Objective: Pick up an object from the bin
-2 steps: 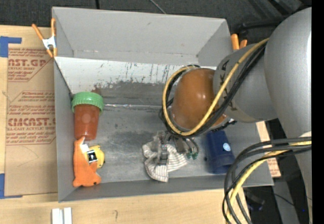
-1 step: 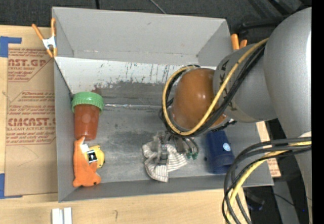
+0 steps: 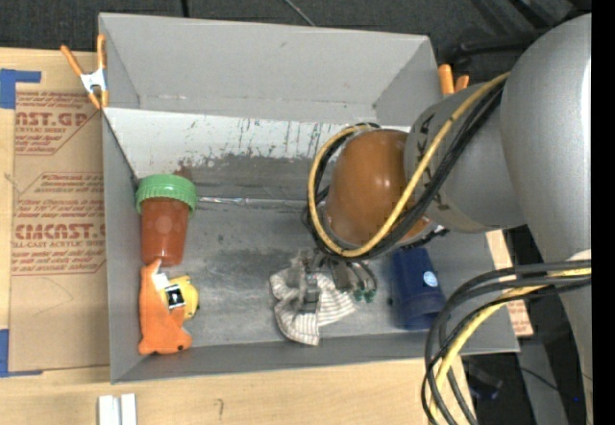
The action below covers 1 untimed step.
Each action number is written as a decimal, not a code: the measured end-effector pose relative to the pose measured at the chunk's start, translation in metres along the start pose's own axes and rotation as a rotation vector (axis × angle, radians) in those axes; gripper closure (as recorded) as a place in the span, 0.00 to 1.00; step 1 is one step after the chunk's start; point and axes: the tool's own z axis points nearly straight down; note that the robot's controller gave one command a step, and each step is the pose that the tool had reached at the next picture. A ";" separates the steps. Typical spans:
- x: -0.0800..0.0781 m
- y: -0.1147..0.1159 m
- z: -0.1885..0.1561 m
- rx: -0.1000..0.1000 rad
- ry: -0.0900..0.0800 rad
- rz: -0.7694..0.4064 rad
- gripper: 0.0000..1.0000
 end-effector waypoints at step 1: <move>-0.028 0.002 0.002 0.001 0.005 -0.127 1.00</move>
Offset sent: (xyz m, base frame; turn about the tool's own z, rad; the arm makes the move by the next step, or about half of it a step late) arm 0.0416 -0.0288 0.1876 -0.1466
